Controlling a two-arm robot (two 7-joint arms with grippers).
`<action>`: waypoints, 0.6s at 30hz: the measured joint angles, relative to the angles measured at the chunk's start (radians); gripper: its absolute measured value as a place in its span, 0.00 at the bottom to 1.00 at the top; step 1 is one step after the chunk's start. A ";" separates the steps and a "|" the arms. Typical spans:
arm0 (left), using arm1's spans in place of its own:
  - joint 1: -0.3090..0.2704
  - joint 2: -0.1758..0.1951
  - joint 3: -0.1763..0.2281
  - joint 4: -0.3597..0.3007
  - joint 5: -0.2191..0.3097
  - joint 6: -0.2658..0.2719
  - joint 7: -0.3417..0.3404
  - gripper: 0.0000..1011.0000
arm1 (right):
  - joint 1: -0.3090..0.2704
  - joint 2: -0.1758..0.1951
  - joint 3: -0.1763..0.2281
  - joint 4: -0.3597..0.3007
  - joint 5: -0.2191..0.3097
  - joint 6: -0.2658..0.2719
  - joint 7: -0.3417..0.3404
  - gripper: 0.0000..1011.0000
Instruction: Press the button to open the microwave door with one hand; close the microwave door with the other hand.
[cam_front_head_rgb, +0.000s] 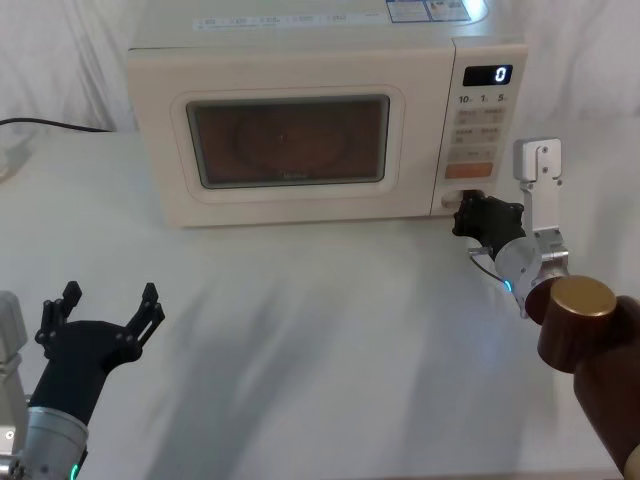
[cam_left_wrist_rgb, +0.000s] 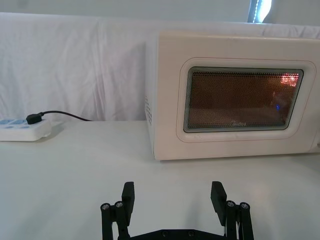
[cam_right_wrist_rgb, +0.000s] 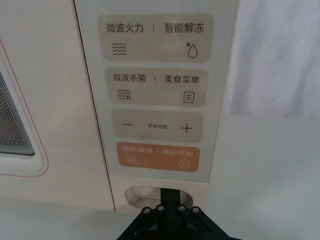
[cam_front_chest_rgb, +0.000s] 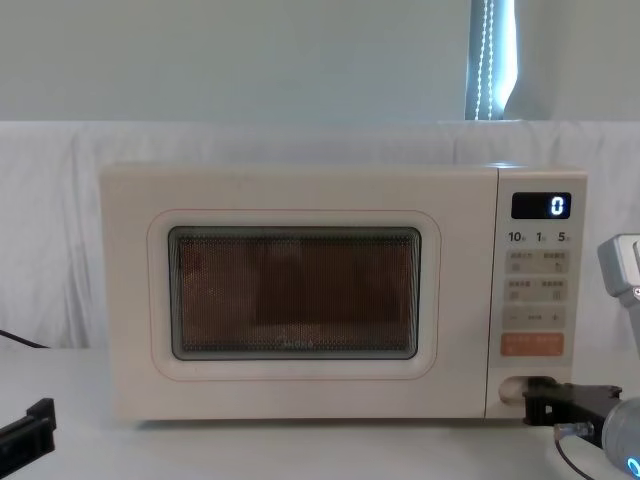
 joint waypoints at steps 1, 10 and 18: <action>0.000 0.000 0.000 0.000 0.000 0.000 0.000 0.99 | 0.002 -0.001 0.000 0.004 -0.001 -0.002 0.000 0.00; 0.000 0.000 0.000 0.000 0.000 0.000 0.000 0.99 | 0.012 -0.006 0.000 0.020 -0.003 -0.009 -0.002 0.00; 0.000 0.000 0.000 0.000 0.000 0.000 0.000 0.99 | 0.017 -0.009 0.001 0.029 -0.005 -0.012 -0.003 0.00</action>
